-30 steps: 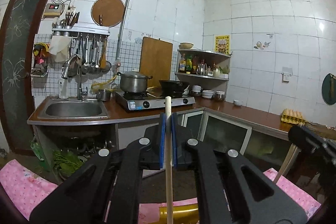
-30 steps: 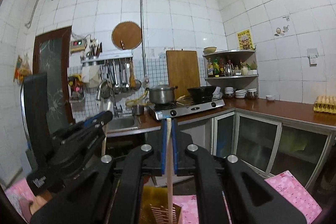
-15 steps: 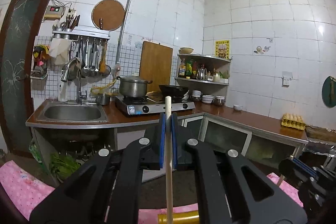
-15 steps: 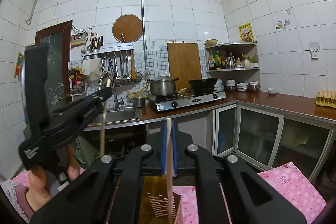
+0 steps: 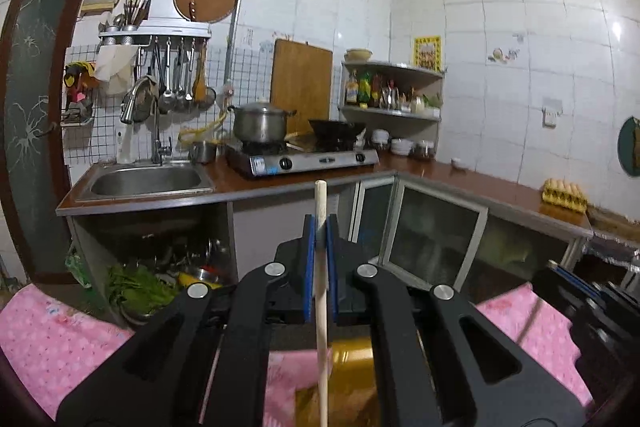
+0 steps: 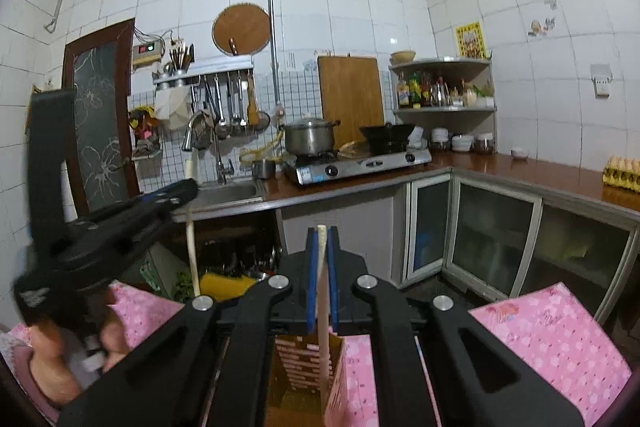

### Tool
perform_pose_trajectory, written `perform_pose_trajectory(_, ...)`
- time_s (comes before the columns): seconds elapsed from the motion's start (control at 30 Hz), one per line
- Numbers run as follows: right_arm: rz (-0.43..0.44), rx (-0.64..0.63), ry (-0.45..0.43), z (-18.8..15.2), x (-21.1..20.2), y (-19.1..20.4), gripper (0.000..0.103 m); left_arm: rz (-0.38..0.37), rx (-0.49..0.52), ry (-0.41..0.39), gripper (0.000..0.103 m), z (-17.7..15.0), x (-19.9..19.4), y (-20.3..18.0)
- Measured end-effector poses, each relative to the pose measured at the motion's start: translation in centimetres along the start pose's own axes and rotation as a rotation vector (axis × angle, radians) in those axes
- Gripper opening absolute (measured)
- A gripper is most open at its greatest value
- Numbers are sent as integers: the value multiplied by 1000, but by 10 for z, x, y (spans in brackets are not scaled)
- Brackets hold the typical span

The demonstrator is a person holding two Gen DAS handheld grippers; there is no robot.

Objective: Organize utensils
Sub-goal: 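Lower the chopsticks into the holder and open both grippers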

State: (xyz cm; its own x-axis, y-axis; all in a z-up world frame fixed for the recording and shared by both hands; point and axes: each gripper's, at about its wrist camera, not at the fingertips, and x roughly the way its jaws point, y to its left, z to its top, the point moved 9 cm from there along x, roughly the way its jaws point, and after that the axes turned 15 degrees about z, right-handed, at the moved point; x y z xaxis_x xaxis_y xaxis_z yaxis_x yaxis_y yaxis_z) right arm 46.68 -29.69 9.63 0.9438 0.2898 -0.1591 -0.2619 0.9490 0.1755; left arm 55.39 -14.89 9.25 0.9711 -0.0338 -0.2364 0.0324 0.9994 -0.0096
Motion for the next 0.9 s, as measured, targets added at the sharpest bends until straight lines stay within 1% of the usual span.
perform_pose_trajectory(0.13, 9, 31, 36, -15, 6, -4, 5, -8, 29, 54, 4, -21, -9, 7)
perform_pose_trajectory(0.3, -7, 42, 39, -19, 1, -5, 5, 13, 34, 132, 5, -46, -15, 20)
perform_pose_trajectory(0.33, -4, 50, 45, -20, 0, -5, 6, 17, 36, 147, 9, -50, -18, 22)
perform_pose_trajectory(0.37, -3, 55, 61, -22, 0, -7, 6, 18, 37, 163, 19, -52, -21, 24)
perform_pose_trajectory(0.4, -8, 57, 72, -20, 1, -6, 7, 23, 37, 172, 26, -54, -25, 26)
perform_pose_trajectory(0.43, -13, 62, 86, -21, -1, -8, 19, 30, 38, 174, 42, -54, -30, 27)
perform_pose_trajectory(0.47, -14, 73, 92, -20, -6, -10, 31, 41, 41, 170, 53, -54, -38, 30)
perform_pose_trajectory(0.5, -15, 81, 86, -19, -12, -10, 52, 46, 43, 167, 56, -53, -44, 31)
perform_pose_trajectory(0.53, -23, 83, 76, -16, -20, -11, 53, 49, 49, 167, 59, -53, -52, 32)
perform_pose_trajectory(0.63, -51, 70, 92, -10, -40, -11, 53, 56, 73, 190, 62, -57, -75, 36)
perform_pose_trajectory(0.7, -61, 77, 104, -10, -60, -10, 53, 56, 76, 205, 71, -61, -92, 42)
perform_pose_trajectory(0.73, -69, 79, 109, -11, -71, -9, 53, 63, 71, 210, 79, -62, -100, 45)
perform_pose_trajectory(0.77, -74, 74, 117, -13, -82, -7, 54, 69, 65, 211, 86, -64, -109, 49)
perform_pose_trajectory(0.83, -85, 63, 129, -18, -102, -2, 57, 83, 60, 218, 89, -71, -131, 55)
perform_pose_trajectory(0.9, -91, 56, 145, -26, -121, 3, 58, 85, 64, 239, 91, -80, -148, 58)
